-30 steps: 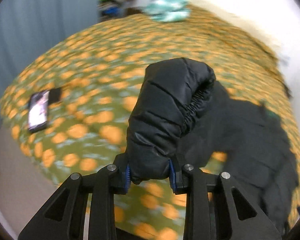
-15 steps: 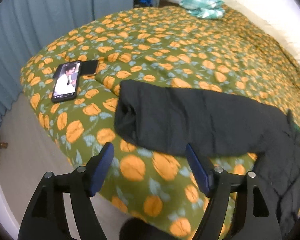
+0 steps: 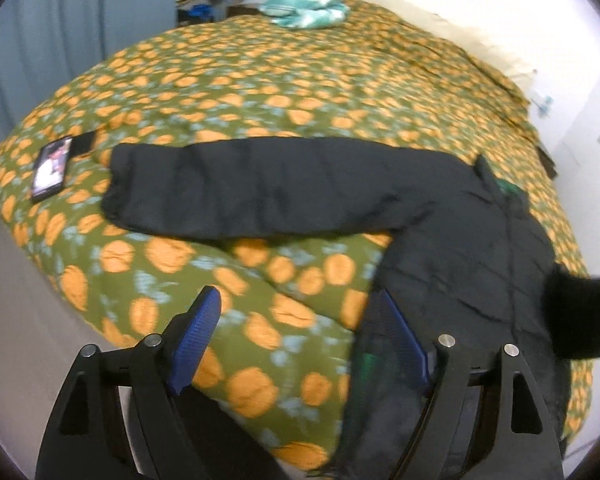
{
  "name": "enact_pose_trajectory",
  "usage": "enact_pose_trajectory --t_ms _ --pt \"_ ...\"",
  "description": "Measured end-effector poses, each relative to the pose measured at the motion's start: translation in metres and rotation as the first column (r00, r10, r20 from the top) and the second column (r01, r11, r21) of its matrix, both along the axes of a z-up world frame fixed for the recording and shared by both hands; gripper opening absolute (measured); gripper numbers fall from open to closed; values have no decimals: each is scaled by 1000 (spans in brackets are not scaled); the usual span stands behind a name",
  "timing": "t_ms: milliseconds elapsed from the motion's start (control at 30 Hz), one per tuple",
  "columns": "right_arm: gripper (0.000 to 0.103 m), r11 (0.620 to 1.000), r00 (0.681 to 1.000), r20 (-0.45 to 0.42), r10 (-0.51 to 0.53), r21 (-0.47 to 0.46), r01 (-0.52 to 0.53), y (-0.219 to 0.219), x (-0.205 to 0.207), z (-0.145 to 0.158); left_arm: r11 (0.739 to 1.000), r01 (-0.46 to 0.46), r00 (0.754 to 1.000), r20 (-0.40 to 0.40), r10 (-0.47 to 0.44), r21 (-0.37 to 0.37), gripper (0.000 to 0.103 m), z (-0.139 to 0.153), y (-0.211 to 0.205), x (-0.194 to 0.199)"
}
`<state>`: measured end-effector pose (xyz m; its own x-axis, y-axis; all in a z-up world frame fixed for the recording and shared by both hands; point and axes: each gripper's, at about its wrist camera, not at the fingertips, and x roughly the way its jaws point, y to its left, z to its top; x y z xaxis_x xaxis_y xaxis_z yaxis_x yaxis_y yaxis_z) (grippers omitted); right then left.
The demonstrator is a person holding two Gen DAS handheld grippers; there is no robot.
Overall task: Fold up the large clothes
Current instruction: 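Grasp the other folded sleeve with the right gripper and pull it outward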
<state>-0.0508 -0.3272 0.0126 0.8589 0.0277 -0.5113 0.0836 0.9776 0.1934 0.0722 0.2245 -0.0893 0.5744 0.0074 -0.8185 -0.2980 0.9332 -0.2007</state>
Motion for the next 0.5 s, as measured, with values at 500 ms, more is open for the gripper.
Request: enact_pose_trajectory --t_ms 500 --pt "9 784 752 -269 -602 -23 620 -307 -54 -88 998 59 997 -58 -59 -6 82 -17 -26 4"
